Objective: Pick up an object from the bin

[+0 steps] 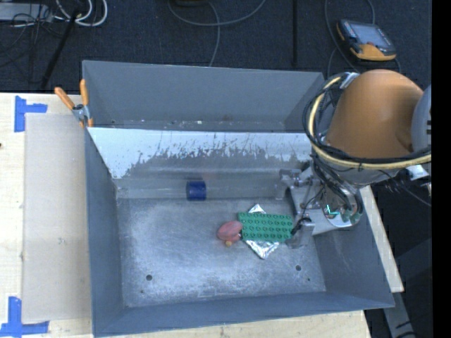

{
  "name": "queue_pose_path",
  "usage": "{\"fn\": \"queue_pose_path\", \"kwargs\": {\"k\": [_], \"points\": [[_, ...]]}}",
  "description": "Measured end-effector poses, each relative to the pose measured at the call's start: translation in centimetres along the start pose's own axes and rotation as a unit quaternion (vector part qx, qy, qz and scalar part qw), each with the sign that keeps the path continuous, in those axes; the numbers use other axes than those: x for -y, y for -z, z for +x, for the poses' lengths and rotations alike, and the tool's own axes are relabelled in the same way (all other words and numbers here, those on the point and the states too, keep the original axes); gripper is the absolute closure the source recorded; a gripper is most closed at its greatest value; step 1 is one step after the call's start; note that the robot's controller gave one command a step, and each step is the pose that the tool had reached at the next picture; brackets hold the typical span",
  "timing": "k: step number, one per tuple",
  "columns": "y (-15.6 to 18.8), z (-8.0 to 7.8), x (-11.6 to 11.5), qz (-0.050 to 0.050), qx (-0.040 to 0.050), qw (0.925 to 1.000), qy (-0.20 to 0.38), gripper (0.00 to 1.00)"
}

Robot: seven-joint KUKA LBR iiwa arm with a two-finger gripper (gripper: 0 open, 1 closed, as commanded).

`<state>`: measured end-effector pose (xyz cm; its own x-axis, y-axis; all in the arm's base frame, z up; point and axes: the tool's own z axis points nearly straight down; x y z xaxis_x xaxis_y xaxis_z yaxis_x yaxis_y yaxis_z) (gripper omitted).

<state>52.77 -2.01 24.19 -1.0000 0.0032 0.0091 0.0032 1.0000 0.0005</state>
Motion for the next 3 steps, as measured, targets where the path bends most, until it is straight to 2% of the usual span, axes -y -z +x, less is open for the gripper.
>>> {"fn": "queue_pose_path", "kwargs": {"k": [1,2,3], "points": [[-11.8,-4.1,-0.8,0.000,0.0010,0.9993,0.039,0.00],[-17.5,-5.3,1.0,0.000,0.0010,0.9993,0.037,0.00],[-17.1,-5.5,0.9,0.000,0.0039,0.9993,0.038,1.00]]}}
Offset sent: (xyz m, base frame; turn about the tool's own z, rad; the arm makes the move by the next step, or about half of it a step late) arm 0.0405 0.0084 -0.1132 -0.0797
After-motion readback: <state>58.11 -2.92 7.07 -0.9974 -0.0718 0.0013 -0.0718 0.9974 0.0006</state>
